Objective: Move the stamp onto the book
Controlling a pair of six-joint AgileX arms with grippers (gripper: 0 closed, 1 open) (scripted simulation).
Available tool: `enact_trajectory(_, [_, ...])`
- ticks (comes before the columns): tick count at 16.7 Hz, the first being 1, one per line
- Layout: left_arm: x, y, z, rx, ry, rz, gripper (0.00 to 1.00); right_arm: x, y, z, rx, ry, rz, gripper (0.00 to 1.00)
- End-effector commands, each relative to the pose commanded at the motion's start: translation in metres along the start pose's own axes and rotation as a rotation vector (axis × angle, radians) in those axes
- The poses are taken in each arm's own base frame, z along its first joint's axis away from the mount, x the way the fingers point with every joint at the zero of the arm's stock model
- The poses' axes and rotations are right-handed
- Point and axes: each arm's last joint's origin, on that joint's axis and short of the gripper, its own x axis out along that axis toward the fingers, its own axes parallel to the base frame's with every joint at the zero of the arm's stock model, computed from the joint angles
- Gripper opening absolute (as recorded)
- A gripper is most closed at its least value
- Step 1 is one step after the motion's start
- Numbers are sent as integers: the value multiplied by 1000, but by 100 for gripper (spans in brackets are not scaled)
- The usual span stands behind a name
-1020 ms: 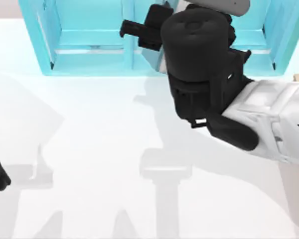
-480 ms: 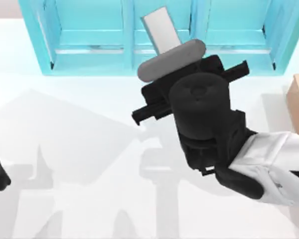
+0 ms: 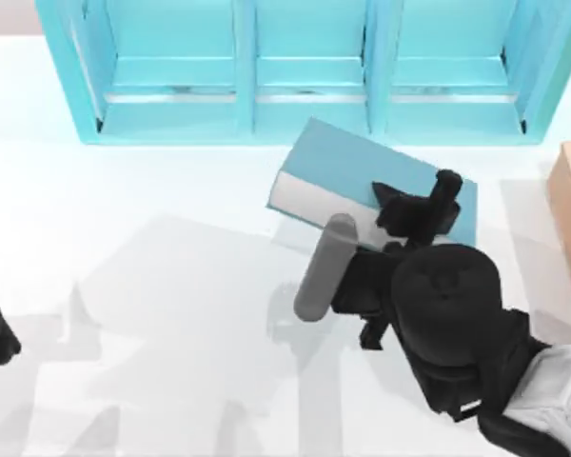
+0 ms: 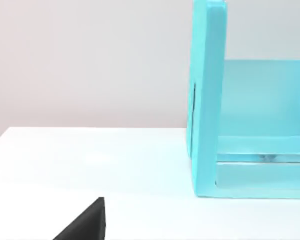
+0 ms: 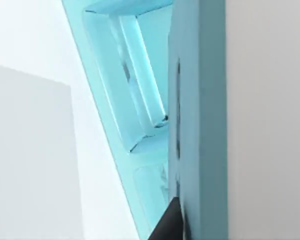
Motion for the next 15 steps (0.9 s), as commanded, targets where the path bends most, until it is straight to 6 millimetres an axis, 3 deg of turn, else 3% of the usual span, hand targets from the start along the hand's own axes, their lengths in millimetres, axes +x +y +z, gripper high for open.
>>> enact_trajectory(6, [0,0,0,0,0,0,100,-17,15,-27,-291,-26,31,0])
enact_trajectory(15, [0,0,0,0,0,0,100,-22,16,-27,-300,-27,33,0])
